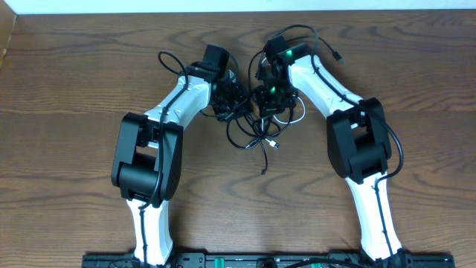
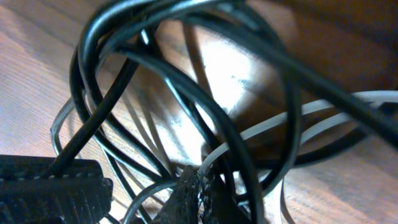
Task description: Untangle cables
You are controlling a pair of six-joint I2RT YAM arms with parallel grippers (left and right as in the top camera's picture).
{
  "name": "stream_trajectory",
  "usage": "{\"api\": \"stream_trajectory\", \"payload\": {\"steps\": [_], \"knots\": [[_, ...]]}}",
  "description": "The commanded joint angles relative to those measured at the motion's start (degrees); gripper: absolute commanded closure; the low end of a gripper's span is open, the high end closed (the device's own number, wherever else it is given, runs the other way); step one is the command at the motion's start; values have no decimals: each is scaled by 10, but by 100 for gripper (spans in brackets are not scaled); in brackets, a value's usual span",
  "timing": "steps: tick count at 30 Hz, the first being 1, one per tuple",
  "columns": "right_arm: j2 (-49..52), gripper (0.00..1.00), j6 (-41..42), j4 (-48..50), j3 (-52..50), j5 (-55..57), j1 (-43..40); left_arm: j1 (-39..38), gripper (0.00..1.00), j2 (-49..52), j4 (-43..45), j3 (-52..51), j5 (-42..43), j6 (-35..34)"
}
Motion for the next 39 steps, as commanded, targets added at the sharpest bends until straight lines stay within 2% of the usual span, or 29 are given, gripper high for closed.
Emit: {"api": "stream_trajectory", "payload": {"steps": [1,14,20,25,26,31,37,39], "knots": [[-35,99,-41,7,16,-78,-17,1,93,7,-3,-2,-17,-5],[-172,99,-45,35,17,-323,-128,1,92,7,-3,-2,-16,-22],[-172,98,-45,-3,16,-224,-146,1,92,7,-3,-2,-17,-22],[-158,74,-12,2,-11,-124,-108,10,93,6,-3,-2,-9,-27],[-152,72,-8,3,-13,-116,-100,15,93,6,0,-2,5,-26],[-103,72,-3,16,-15,-113,-64,45,93,2,60,-2,157,24],[-52,75,4,16,-15,-113,-43,66,92,2,59,-2,231,59],[-47,75,3,18,-15,-113,-41,66,92,2,57,-2,231,63]]}}
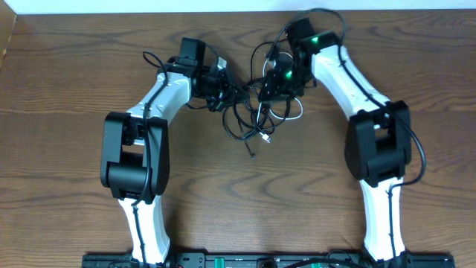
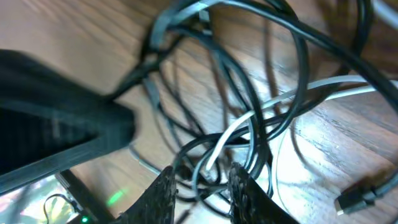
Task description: Untangle cables
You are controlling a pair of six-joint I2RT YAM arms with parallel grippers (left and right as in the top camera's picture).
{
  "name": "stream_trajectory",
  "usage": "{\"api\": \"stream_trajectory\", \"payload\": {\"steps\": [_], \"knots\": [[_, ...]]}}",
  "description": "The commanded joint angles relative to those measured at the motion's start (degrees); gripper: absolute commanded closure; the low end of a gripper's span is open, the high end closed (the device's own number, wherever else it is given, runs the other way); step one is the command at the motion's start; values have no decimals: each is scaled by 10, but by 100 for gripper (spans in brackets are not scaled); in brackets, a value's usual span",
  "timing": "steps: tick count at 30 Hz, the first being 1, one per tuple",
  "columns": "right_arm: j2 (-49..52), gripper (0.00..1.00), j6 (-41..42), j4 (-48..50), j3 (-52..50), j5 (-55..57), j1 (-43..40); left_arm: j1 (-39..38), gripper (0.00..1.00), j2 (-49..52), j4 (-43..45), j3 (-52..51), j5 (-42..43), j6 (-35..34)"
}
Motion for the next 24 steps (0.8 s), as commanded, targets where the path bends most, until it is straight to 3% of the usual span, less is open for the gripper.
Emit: {"api": "stream_trajectory", "payload": {"steps": [1,8,17,24], "knots": [[14,75,7,4,-1,4,6,0,93,2,-1,-2,56,32],[19,74,8,14,-5,22,16,-2,93,2,-4,-2,49,31],[61,73,7,27,-8,56,32,-15,93,2,-64,-2,-75,28],[91,74,0,31,-8,38,36,-7,93,3,-65,-2,-89,25]]}}
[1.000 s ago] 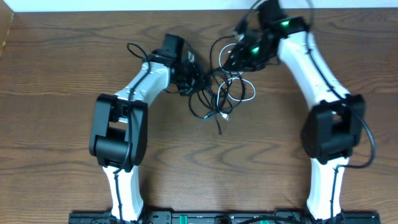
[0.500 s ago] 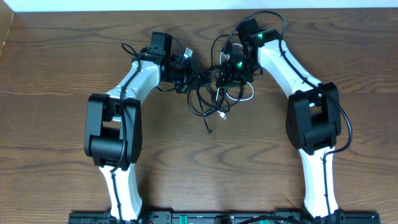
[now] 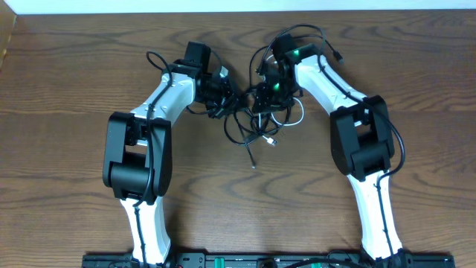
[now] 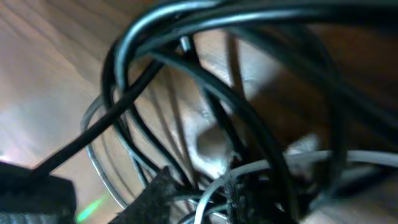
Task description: Untangle cables
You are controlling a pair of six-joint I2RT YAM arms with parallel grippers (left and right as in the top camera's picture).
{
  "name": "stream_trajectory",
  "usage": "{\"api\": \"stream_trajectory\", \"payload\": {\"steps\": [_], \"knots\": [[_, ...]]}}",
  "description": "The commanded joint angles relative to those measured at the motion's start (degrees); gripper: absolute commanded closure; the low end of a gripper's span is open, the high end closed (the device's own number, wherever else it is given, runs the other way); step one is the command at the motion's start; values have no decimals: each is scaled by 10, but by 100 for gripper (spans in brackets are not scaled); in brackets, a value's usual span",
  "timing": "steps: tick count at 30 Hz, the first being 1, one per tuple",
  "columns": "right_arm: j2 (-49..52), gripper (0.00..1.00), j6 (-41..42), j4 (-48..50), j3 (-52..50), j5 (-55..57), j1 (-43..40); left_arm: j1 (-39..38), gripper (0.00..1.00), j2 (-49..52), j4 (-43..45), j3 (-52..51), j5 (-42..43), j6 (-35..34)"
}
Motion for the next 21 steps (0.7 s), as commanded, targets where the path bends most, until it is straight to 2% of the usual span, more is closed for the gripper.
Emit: {"api": "stream_trajectory", "payload": {"steps": [1,6,12,14,15,16,21], "knots": [[23,74,-7,-4,-5,11,5,4,93,5,-3,-2,-21,3],[24,74,-24,-10,-5,43,5,3,93,23,-11,-2,-21,0],[30,82,-56,-3,-5,145,18,3,93,47,-32,-2,-21,-9],[35,86,-66,-2,-5,149,24,3,92,48,-32,-2,-21,-9],[37,90,-67,-2,-5,149,26,3,93,48,-32,-2,-21,-9],[39,99,-70,-2,-5,149,29,3,93,48,-32,-2,-21,-9],[32,99,-85,-10,6,122,31,3,93,48,-44,-2,-27,-9]]}}
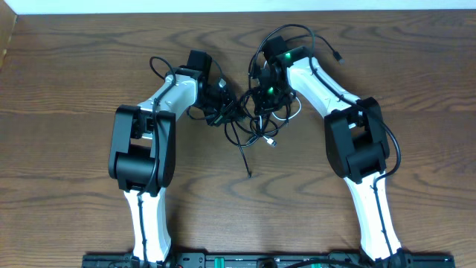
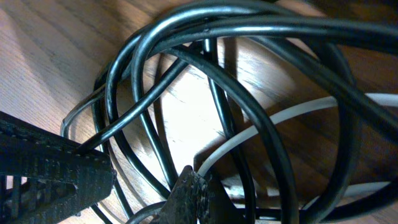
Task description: Untangle cables
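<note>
A tangle of black cables (image 1: 249, 119) with one white cable (image 1: 296, 112) lies at the table's middle back. My right gripper (image 2: 198, 186) is down in the tangle, its jaws pressed together on the white cable (image 2: 273, 124), with black loops (image 2: 186, 56) arching over it. My left gripper (image 1: 220, 103) sits at the tangle's left edge. Its ridged finger (image 2: 50, 171) shows in the right wrist view with a black cable running straight into it. A loose black cable end (image 1: 248, 174) trails toward the front.
The wooden table (image 1: 67, 89) carries only the cables. Both white arms (image 1: 171, 97) reach in from the front, and the right arm's own black wiring (image 1: 320, 45) loops above it.
Both grippers stay close together in the tangle. The left gripper has shifted slightly nearer the front, and the loose black end lies a little farther toward the front.
Both grippers were close together in the tangle. Then they stood farther apart and nearer the table's back, with cables stretched between them. After that they were close together again, and the pile now sits bunched between them, its loose end trailing longer.
</note>
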You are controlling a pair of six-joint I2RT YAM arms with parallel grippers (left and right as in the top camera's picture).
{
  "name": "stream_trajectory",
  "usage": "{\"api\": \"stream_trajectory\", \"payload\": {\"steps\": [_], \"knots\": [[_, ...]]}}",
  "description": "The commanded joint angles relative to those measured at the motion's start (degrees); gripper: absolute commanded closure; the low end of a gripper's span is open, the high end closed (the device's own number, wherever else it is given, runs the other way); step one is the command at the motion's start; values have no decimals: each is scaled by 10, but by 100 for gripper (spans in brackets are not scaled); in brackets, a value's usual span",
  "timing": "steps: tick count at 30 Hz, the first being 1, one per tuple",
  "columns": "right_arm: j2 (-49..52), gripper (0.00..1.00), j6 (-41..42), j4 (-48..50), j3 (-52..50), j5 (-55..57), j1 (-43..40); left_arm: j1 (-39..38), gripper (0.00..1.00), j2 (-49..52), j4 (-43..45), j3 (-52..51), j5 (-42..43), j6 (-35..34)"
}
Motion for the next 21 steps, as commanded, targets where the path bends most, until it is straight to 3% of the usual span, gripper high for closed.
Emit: {"api": "stream_trajectory", "payload": {"steps": [1,8,12,17,21], "knots": [[25,99,-43,-10,2,-4,2,2,93,5,-12,-2,-20,-2],[-89,99,-120,-12,18,-322,-66,2,92,5,-17,-2,-20,-2],[-157,99,-127,-12,19,-435,-113,2,93,5,-20,-2,-20,-2],[-219,99,-126,-26,19,-459,-158,2,93,5,-21,-2,-38,10],[-242,99,-118,-47,18,-338,-170,1,93,5,-31,-2,-63,30]]}}
